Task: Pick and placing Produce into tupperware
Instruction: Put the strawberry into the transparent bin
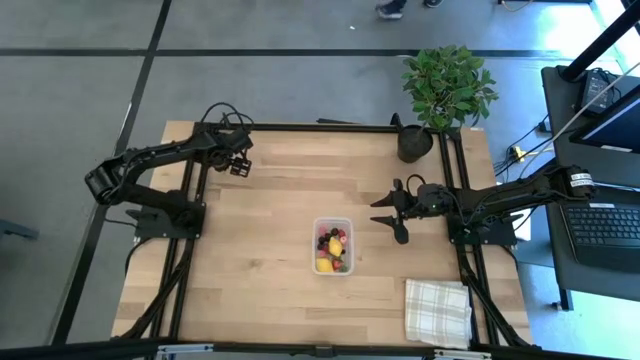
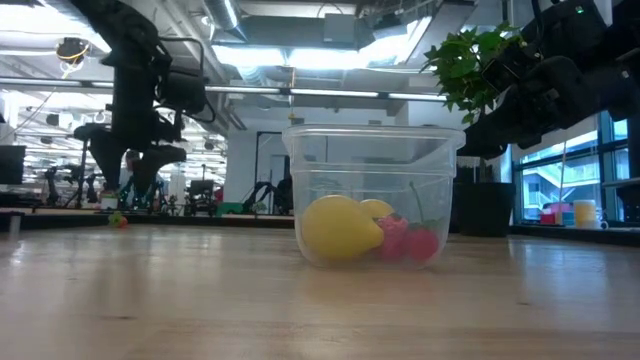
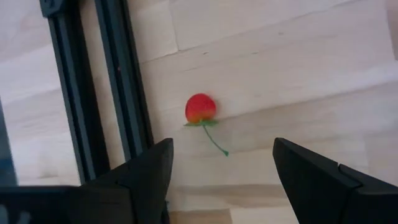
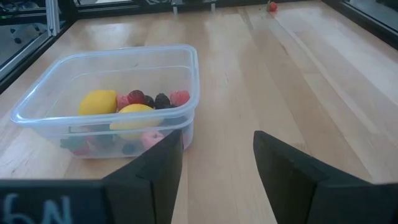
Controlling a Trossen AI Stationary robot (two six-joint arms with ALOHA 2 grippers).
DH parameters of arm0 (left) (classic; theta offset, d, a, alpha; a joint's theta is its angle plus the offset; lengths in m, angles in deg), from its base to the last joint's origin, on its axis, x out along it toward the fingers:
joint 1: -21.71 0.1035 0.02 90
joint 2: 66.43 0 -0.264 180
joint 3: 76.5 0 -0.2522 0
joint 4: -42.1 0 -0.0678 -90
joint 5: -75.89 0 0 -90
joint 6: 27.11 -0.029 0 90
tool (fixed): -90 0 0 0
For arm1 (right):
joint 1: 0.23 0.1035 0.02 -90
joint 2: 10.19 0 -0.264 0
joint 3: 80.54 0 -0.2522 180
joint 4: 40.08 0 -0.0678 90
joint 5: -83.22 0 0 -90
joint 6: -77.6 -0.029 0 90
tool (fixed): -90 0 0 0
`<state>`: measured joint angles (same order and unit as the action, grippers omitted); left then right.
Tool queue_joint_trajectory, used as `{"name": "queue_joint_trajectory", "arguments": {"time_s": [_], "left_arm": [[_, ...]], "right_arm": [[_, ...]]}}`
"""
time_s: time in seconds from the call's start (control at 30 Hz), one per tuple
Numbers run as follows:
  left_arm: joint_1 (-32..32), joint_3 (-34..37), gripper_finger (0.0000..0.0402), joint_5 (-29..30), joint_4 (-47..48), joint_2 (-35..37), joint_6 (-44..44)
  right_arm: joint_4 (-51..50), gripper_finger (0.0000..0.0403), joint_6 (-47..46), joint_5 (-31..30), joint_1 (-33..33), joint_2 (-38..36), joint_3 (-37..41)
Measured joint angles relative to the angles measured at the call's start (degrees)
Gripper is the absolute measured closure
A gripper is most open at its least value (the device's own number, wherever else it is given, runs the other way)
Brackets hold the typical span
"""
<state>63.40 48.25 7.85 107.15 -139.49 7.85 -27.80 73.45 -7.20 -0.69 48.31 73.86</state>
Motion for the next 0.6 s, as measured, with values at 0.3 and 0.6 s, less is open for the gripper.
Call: {"name": "queue_joint_trajectory", "arguments": {"time_s": [0.3, 0.6], "left_arm": [[1.96, 3.13, 0.0134, -0.04, -5.73, 0.00, 0.71], [4.61, 6.16, 0.0134, 0.00, -10.92, -0.83, 0.48]], "right_arm": [[0.04, 0.0205, 0.13, 0.00, -0.01, 0.00, 0.00], [0.02, 0.0205, 0.15, 0.00, 0.01, 0.00, 0.00]]}}
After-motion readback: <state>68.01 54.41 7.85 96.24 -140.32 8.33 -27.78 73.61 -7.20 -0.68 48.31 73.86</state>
